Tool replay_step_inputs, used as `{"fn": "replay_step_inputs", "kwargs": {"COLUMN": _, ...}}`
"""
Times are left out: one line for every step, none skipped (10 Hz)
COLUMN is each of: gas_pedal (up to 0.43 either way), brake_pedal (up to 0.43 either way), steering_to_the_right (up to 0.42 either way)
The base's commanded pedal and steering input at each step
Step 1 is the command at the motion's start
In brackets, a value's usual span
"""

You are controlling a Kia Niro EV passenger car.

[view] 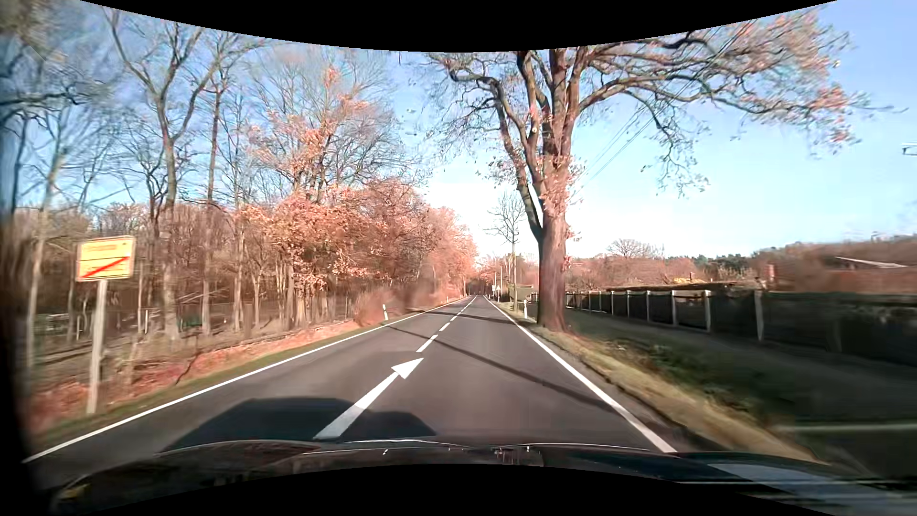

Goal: Follow the waypoints while adhering to traffic rules and regulations

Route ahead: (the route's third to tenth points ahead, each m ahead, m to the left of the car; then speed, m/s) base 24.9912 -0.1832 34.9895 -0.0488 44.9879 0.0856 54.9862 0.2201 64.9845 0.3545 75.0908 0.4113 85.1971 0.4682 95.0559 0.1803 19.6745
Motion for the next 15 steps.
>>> {"fn": "replay_step_inputs", "kwargs": {"gas_pedal": 0.461, "brake_pedal": 0.000, "steering_to_the_right": -0.003}}
{"fn": "replay_step_inputs", "kwargs": {"gas_pedal": 0.461, "brake_pedal": 0.000, "steering_to_the_right": -0.003}}
{"fn": "replay_step_inputs", "kwargs": {"gas_pedal": 0.461, "brake_pedal": 0.000, "steering_to_the_right": -0.003}}
{"fn": "replay_step_inputs", "kwargs": {"gas_pedal": 0.461, "brake_pedal": 0.000, "steering_to_the_right": -0.003}}
{"fn": "replay_step_inputs", "kwargs": {"gas_pedal": 0.461, "brake_pedal": 0.000, "steering_to_the_right": -0.003}}
{"fn": "replay_step_inputs", "kwargs": {"gas_pedal": 0.461, "brake_pedal": 0.000, "steering_to_the_right": -0.003}}
{"fn": "replay_step_inputs", "kwargs": {"gas_pedal": 0.461, "brake_pedal": 0.000, "steering_to_the_right": -0.003}}
{"fn": "replay_step_inputs", "kwargs": {"gas_pedal": 0.461, "brake_pedal": 0.000, "steering_to_the_right": -0.002}}
{"fn": "replay_step_inputs", "kwargs": {"gas_pedal": 0.461, "brake_pedal": 0.000, "steering_to_the_right": -0.002}}
{"fn": "replay_step_inputs", "kwargs": {"gas_pedal": 0.461, "brake_pedal": 0.000, "steering_to_the_right": 0.000}}
{"fn": "replay_step_inputs", "kwargs": {"gas_pedal": 0.461, "brake_pedal": 0.000, "steering_to_the_right": 0.000}}
{"fn": "replay_step_inputs", "kwargs": {"gas_pedal": 0.461, "brake_pedal": 0.000, "steering_to_the_right": 0.000}}
{"fn": "replay_step_inputs", "kwargs": {"gas_pedal": 0.461, "brake_pedal": 0.000, "steering_to_the_right": 0.000}}
{"fn": "replay_step_inputs", "kwargs": {"gas_pedal": 0.461, "brake_pedal": 0.000, "steering_to_the_right": 0.000}}
{"fn": "replay_step_inputs", "kwargs": {"gas_pedal": 0.461, "brake_pedal": 0.000, "steering_to_the_right": 0.001}}
